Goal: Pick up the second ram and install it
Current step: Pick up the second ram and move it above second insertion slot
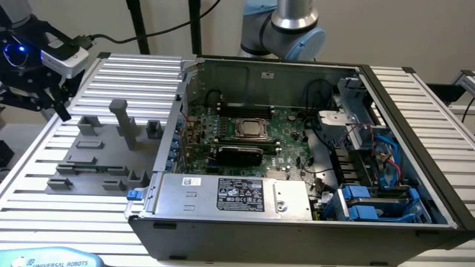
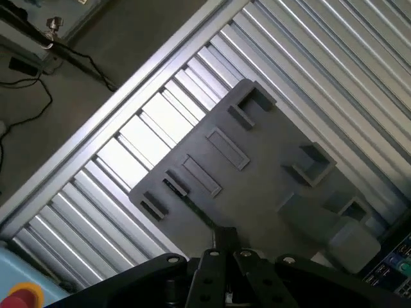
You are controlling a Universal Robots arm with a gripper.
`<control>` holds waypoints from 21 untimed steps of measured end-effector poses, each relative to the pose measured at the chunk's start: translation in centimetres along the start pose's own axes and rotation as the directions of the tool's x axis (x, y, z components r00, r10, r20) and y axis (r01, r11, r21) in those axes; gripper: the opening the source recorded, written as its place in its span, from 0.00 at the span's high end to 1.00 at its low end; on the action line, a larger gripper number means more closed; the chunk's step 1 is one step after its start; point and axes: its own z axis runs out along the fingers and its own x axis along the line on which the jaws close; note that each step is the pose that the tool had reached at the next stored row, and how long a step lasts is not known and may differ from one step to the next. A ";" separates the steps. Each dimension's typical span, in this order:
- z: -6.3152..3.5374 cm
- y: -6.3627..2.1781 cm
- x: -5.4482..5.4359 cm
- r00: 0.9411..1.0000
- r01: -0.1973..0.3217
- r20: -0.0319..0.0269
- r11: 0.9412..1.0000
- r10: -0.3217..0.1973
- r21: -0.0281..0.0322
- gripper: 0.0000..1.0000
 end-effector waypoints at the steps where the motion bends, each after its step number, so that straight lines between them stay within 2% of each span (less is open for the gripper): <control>1: 0.08 0.00 0.0 1.000 0.020 -0.001 1.000 -0.020 0.000 0.89; 6: 0.45 -0.02 0.0 0.994 0.109 -0.005 0.994 -0.109 -0.003 0.89; 11: 0.87 -0.04 0.0 0.980 0.199 -0.009 0.980 -0.199 -0.005 0.89; 16: 1.25 -0.06 0.0 0.958 0.287 -0.013 0.958 -0.287 -0.008 0.89; 21: 1.63 -0.09 0.0 0.928 0.373 -0.016 0.928 -0.373 -0.011 0.89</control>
